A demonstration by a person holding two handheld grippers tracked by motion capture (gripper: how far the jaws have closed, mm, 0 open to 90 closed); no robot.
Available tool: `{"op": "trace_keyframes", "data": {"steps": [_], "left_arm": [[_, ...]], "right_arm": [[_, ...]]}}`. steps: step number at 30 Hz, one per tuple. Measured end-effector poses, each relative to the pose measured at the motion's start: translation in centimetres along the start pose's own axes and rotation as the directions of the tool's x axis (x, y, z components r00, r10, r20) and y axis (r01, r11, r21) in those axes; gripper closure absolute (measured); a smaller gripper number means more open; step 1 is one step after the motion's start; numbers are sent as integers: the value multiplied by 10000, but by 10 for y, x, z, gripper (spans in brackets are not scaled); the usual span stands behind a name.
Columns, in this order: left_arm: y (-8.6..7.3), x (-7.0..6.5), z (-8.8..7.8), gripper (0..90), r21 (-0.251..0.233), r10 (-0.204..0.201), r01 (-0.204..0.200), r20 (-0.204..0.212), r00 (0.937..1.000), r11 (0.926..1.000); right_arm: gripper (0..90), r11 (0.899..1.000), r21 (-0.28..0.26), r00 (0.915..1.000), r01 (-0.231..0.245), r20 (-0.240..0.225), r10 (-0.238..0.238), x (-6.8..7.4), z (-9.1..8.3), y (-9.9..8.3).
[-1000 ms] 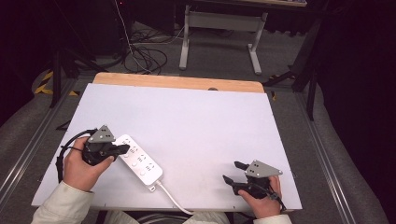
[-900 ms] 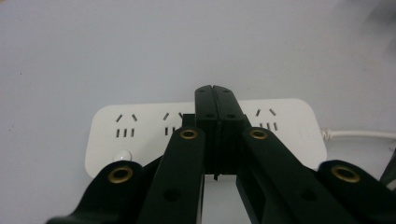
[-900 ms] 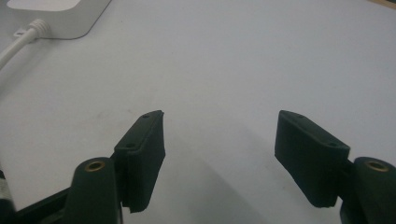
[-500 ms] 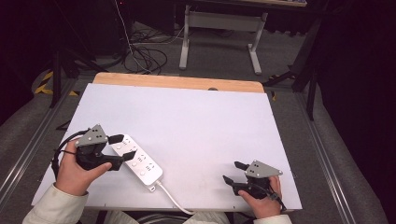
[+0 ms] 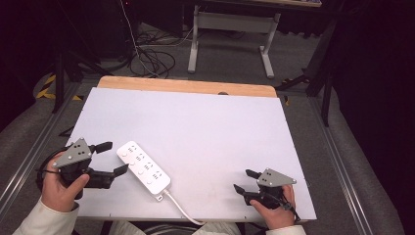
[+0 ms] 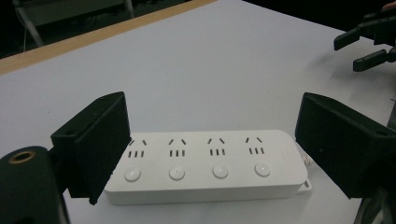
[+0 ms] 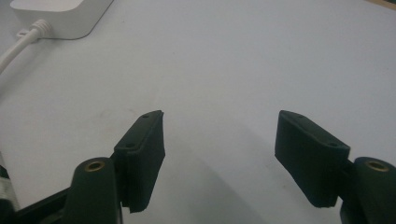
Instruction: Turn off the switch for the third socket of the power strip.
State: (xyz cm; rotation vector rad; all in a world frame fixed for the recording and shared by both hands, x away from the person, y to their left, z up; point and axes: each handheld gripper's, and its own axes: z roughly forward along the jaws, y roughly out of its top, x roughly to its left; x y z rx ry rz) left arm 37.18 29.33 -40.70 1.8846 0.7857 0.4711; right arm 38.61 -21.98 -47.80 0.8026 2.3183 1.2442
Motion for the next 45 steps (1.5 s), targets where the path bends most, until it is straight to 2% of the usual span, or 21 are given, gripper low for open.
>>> {"op": "trace_keyframes", "data": {"steps": [5,6,9,13,17,21,24,25,27,31,34,36,41,44,45], "left_arm": [[-13,4,-9,100,-296,95,-91,110,9999,9995],[-16,5,-11,100,-315,252,-248,112,9996,9992],[-24,7,-13,100,-535,348,-341,121,9993,9980],[-37,12,-17,111,-329,606,-599,190,9980,9977],[-45,17,-21,118,-312,291,-285,188,9994,9991],[-54,18,-23,116,-64,43,-45,-262,9996,10000],[-62,17,-22,128,-145,-461,451,-798,9957,9989],[-66,17,-23,131,-257,-648,630,-742,9951,9977],[-71,19,-24,131,-333,-696,679,-543,9961,9971],[-81,22,-24,131,-64,-134,132,-419,9990,9999],[-85,23,-24,123,56,-1,3,-221,9998,10000],[-91,23,-23,123,84,28,-26,-265,9996,10000],[-100,23,-21,122,128,-470,472,-154,9988,9988],[-98,27,-21,126,552,-1070,1057,202,9941,9929],[-97,27,-22,129,612,-1146,1132,188,9932,9917]], "right_arm": [[334,10000,21,10000,3,-1,-3,0,0,0],[334,10000,36,10000,14,7,-14,0,0,0],[332,10000,47,10000,23,-15,-23,0,0,0],[332,10000,41,10000,-19,-17,19,0,1,0],[330,10000,40,10000,-35,-28,35,-1,1,-1],[326,10000,33,10000,-48,-61,48,-1,0,-1],[327,9999,69,9999,-114,-18,114,-1,1,-1],[327,9999,86,9999,-125,8,125,-1,1,-1],[327,9999,53,9999,-163,-27,163,-1,0,-1],[326,9999,40,9999,-147,-44,147,-1,0,-1],[326,9999,67,9999,-137,-38,137,-1,1,-1],[327,9999,73,9999,-145,-32,145,-1,1,-1],[326,9998,70,9999,-163,-58,163,-1,1,-1],[327,9998,80,9998,-195,-92,196,-2,1,-1],[327,9998,79,9997,-201,-111,201,-2,1,-1]]}}
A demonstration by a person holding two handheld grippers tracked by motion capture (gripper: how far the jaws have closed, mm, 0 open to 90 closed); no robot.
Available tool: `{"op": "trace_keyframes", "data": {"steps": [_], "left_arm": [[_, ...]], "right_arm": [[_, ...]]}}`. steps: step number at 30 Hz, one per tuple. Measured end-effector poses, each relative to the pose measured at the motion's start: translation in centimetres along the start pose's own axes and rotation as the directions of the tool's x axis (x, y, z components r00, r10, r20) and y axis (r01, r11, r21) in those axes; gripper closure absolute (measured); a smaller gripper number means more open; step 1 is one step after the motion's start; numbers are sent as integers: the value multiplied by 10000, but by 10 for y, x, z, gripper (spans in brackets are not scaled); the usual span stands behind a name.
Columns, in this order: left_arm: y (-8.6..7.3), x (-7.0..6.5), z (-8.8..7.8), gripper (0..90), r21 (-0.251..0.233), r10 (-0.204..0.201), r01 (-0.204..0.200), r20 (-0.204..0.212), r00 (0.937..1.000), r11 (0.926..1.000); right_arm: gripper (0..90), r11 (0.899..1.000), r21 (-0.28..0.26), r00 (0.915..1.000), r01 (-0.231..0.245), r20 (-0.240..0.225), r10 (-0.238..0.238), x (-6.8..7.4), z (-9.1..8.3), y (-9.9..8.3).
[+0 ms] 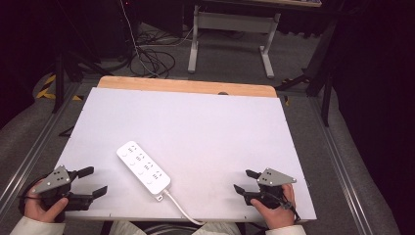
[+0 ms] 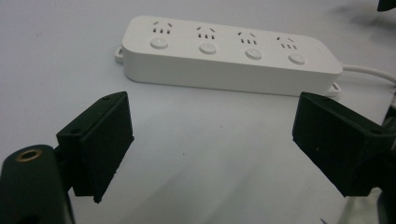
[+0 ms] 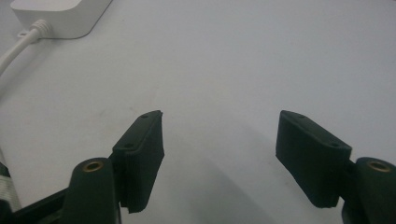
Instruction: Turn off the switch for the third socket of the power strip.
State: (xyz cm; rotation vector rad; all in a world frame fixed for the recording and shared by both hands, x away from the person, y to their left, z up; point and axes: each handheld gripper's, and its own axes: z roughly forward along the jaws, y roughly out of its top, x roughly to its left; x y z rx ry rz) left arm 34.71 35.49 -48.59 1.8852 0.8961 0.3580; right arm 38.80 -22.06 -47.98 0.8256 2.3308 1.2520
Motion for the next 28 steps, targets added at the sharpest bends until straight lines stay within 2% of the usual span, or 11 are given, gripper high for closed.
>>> {"op": "trace_keyframes", "data": {"steps": [2,3,7,15,18,21,24,26,28], "left_arm": [[1,-1,-1,129,-78,166,-167,-204,9997,9998],[1,-1,-1,129,-199,116,-120,-214,9997,9997],[2,-1,-1,121,-380,467,-485,-477,9978,9981],[7,-11,0,111,-292,1169,-1192,-713,9906,9924],[7,-12,2,107,-264,1176,-1198,-744,9903,9924],[6,-11,2,104,-235,836,-855,-746,9937,9961],[7,-9,3,109,-390,356,-393,-927,9951,9985],[7,-8,3,111,-457,257,-297,-856,9960,9985],[6,-8,3,111,-484,321,-363,-850,9959,9982]], "right_arm": [[327,10000,6,10000,-36,-30,36,0,0,0],[327,10000,3,10000,-42,-40,42,0,0,0],[327,10000,0,10000,-46,4,46,0,0,0],[326,10000,8,10000,-50,-7,50,0,0,0],[327,10000,8,10000,-38,-8,38,0,0,0],[326,10000,11,10000,-27,-12,27,0,0,0],[327,10000,20,10000,-43,-10,43,0,0,0],[326,10000,35,10000,-45,-41,45,1,1,0],[327,10000,43,10000,-27,-33,27,1,1,0]]}}
